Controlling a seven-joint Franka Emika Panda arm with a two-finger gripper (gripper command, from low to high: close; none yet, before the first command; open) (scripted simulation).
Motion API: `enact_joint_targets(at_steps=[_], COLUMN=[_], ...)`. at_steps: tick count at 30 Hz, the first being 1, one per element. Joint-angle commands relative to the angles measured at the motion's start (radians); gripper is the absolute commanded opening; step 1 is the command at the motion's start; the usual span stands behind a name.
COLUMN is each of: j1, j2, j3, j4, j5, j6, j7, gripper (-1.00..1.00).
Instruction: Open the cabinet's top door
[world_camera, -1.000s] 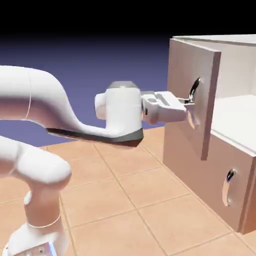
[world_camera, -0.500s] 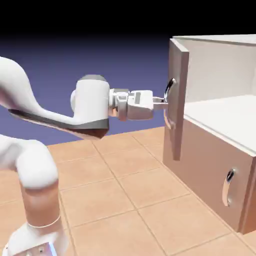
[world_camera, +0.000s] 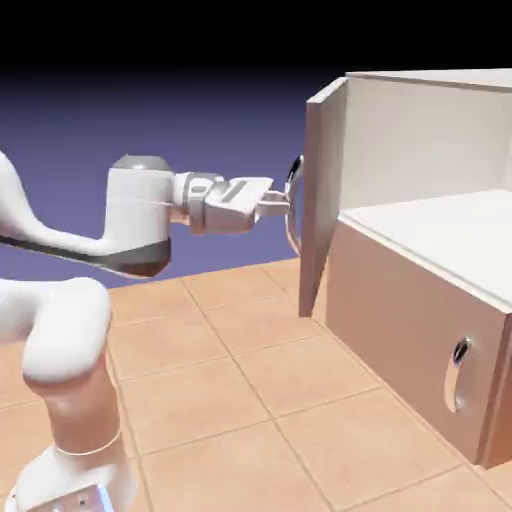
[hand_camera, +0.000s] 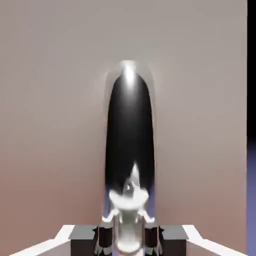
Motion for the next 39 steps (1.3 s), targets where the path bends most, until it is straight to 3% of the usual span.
enact_joint_targets(at_steps=[1,11,20,39], j1=[0.015,0.232,0.333,-0.086], j2=[-0.019,-0.164,-0.123,0.015], j3=[0.014,0.250,0.575,1.057], j4=[-0.011,-0.054,0.081,0.751], j5=[0.051,0.486,0.821,1.179], j6=[-0.022,-0.365,-0.746,-1.393], j7=[-0.030,-0.247,-0.287,-0.324], gripper=[-1.00,-1.00,-1.00,-1.00])
